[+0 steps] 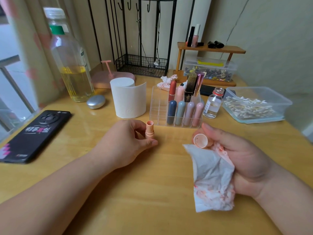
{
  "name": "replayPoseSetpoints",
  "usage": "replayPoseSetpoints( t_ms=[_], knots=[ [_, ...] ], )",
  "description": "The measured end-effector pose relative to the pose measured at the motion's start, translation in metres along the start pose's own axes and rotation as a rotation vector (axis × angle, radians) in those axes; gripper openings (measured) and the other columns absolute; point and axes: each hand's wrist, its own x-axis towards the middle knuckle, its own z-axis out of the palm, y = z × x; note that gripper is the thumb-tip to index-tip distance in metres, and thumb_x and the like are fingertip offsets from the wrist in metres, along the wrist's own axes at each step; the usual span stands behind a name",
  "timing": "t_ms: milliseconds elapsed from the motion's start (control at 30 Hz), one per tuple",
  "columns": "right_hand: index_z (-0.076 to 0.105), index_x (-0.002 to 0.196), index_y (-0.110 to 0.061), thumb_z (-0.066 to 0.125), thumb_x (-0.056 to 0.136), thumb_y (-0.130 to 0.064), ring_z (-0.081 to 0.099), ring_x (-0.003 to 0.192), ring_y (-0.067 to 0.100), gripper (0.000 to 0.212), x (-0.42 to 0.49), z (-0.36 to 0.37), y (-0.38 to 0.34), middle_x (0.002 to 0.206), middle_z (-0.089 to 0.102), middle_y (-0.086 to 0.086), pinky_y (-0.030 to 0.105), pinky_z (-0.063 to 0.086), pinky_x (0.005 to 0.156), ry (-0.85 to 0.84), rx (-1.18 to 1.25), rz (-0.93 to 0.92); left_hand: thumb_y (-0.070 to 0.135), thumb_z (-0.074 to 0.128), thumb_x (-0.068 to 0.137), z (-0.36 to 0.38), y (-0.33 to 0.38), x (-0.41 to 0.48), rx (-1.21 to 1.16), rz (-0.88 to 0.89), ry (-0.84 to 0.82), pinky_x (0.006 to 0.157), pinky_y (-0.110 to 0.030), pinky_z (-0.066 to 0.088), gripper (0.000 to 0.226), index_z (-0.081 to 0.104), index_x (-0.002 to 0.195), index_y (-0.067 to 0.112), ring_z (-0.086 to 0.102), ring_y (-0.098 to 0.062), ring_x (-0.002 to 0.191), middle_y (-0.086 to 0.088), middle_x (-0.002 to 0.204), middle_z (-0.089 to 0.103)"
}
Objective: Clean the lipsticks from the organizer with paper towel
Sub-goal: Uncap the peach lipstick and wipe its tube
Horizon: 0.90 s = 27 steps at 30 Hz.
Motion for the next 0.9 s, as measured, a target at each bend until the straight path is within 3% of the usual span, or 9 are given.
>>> replayPoseSetpoints(
  t_ms=[567, 700, 733, 800, 900],
  knots=[
    [0.070, 0.078, 0.000, 0.093, 0.059, -0.019, 0.070, 0.067, 0.027, 0.035, 0.000, 0.002, 0.003, 0.071, 0.066, 0.014, 0.036, 0.058, 0.062, 0.017, -0.075, -0.019, 0.047, 0.084, 0.070, -0.003, -0.001, -0.002, 0.160, -0.001, -0.060, 0.051, -0.011, 0.033, 0.027, 0.063, 0.082, 0.037, 0.056, 0.005, 0.065, 0.015, 0.071, 0.062],
    [0.069, 0.081, -0.001, 0.090, 0.064, -0.021, 0.070, 0.069, 0.028, 0.034, 0.000, -0.001, 0.003, 0.073, 0.066, 0.014, 0.037, 0.057, 0.064, 0.015, -0.120, -0.014, 0.062, 0.082, 0.062, -0.027, 0.007, -0.010, 0.206, -0.032, -0.190, 0.069, -0.018, 0.045, 0.056, 0.053, 0.104, 0.040, 0.058, 0.004, 0.081, 0.022, 0.094, 0.059],
    [0.068, 0.081, -0.001, 0.089, 0.067, -0.023, 0.069, 0.070, 0.027, 0.034, 0.001, -0.002, 0.003, 0.074, 0.066, 0.013, 0.038, 0.057, 0.066, 0.008, -0.153, -0.015, 0.071, 0.075, 0.059, -0.041, 0.010, -0.015, 0.283, -0.009, -0.202, 0.072, -0.021, 0.047, 0.060, 0.050, 0.105, 0.042, 0.059, 0.003, 0.083, 0.023, 0.096, 0.059],
    [0.067, 0.083, -0.002, 0.086, 0.072, -0.026, 0.067, 0.071, 0.024, 0.033, 0.000, -0.004, 0.002, 0.076, 0.066, 0.011, 0.036, 0.056, 0.067, -0.026, -0.214, -0.016, 0.079, 0.063, 0.059, -0.066, 0.014, -0.029, 0.388, 0.182, -0.114, 0.061, -0.023, 0.048, 0.051, 0.054, 0.093, 0.043, 0.060, -0.001, 0.075, 0.024, 0.088, 0.061],
    [0.067, 0.089, -0.004, 0.078, 0.082, -0.023, 0.068, 0.074, 0.019, 0.024, -0.004, -0.003, 0.006, 0.081, 0.069, 0.008, 0.030, 0.056, 0.067, -0.172, -0.216, 0.027, 0.061, 0.078, 0.071, -0.063, 0.030, -0.048, -0.097, 0.570, -0.098, 0.047, -0.027, 0.044, 0.031, 0.064, 0.080, 0.035, 0.057, -0.017, 0.054, 0.003, 0.069, 0.061]
  ],
)
